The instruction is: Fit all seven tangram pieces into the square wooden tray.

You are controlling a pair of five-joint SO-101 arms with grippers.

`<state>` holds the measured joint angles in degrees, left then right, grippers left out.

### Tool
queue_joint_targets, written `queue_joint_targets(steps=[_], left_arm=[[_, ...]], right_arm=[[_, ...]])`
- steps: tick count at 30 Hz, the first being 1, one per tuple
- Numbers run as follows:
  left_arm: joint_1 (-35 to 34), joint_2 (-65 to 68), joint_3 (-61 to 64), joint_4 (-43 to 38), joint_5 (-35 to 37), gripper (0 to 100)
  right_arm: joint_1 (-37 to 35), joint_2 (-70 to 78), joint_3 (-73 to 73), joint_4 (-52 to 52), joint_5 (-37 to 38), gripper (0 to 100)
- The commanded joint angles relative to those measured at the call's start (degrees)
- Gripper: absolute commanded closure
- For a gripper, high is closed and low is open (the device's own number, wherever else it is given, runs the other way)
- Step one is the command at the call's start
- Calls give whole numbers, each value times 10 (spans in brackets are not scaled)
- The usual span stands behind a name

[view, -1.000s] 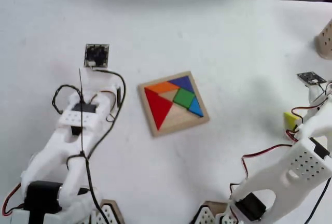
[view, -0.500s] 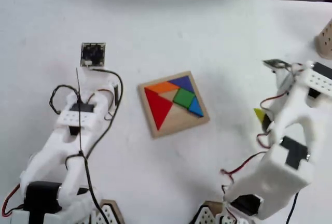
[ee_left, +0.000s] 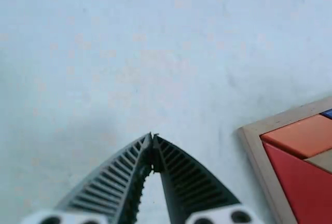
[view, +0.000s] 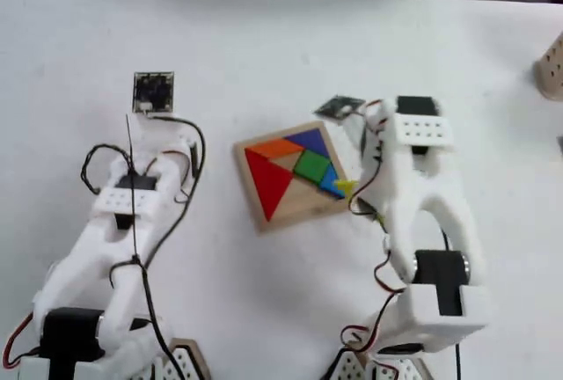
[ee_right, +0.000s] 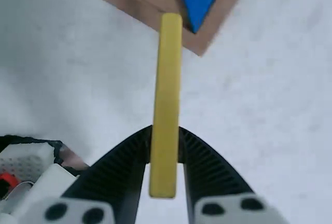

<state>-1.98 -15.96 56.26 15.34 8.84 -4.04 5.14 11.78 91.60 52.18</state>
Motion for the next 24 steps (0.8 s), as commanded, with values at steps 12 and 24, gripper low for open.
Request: queue_joint_targets(steps=[12,24], left_arm=[[-73,-24,-10,-77,-12,972],[-76,-24,-10,-88,-14,973]], right_arm=[[-141,41,-46,-61,166,981],[-210,119,-49,-116,316,981]])
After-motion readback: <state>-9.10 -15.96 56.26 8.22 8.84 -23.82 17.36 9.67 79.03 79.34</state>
